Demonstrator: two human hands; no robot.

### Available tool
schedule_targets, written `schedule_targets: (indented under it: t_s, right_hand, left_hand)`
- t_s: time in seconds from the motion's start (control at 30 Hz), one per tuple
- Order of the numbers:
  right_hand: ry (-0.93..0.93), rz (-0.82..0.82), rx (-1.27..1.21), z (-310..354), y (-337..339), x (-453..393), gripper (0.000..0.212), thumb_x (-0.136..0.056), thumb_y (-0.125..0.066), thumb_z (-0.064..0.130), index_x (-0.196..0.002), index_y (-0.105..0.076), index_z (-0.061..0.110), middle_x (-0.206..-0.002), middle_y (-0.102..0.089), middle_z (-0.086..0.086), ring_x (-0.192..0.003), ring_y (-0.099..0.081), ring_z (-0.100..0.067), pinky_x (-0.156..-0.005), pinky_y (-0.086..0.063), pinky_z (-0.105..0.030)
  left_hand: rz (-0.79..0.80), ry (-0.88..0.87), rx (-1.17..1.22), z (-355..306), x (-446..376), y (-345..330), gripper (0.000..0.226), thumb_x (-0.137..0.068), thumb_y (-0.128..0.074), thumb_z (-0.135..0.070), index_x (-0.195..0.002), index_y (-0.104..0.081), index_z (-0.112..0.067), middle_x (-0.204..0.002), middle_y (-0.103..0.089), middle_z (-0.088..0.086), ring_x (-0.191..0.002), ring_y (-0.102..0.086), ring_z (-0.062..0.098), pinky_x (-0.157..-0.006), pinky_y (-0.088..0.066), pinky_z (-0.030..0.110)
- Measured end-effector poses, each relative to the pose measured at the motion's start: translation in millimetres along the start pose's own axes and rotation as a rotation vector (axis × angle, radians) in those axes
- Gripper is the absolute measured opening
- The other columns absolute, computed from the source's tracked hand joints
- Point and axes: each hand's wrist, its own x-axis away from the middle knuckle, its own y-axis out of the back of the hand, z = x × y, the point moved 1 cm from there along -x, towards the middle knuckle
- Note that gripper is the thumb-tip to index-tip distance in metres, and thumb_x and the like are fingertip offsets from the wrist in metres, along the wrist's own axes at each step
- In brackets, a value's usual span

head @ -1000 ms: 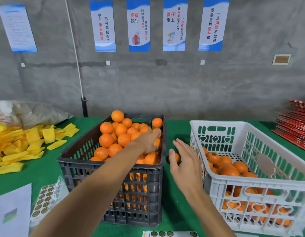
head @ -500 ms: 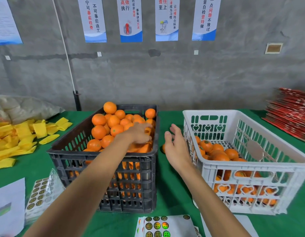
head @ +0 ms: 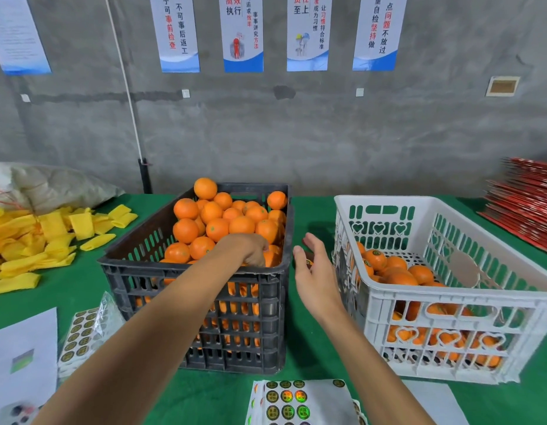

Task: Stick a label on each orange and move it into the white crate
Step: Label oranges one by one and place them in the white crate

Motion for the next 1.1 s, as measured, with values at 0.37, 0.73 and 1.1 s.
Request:
schedule_targets:
  t_s: [0.37, 0.73, 1.1]
  right_hand:
    - [0.09, -0.02, -0.064, 18, 26, -2, 0.052, -0.108, -0.046, 0.039, -0.156, -0.034, 0.024, -0.154, -0.047, 0.008, -0.136, -0.047, -0.004, -0.116, -0.04, -0.039]
    - [0.216, -0.204, -0.221, 15, 60, 47, 0.071, -0.093, -0.057, 0.066, -0.155, -0.033, 0.039, -0.144, -0.054, 0.011, -0.126, -0.056, 0.001, -0.098, -0.05, -0.016]
    - [-0.002, 0.237, 0.187, -116, 51, 131, 0.071, -0.09, -0.068, 0.056, -0.151, -0.038, 0.035, -0.139, -0.047, 0.015, -0.123, -0.053, -0.001, -0.098, -0.047, -0.015]
  left_hand:
    - [-0.761, -0.156, 0.563, 2, 42, 14, 0.063, -0.071, -0.082, -0.057, -0.108, -0.044, -0.023, -0.095, -0.059, -0.004, -0.088, -0.059, 0.021, -0.068, -0.05, 0.041]
    - [-1.272, -0.766, 0.354, -88, 103, -59, 0.07, -0.084, -0.07, 0.003, -0.149, -0.046, -0.002, -0.151, -0.049, 0.011, -0.141, -0.045, 0.025, -0.119, -0.036, 0.031]
    - [-0.692, -0.5, 0.768, -99, 64, -253, 0.082, -0.092, -0.074, -0.006, -0.147, -0.028, -0.045, -0.15, -0.025, -0.008, -0.141, -0.036, 0.015, -0.106, -0.048, 0.026]
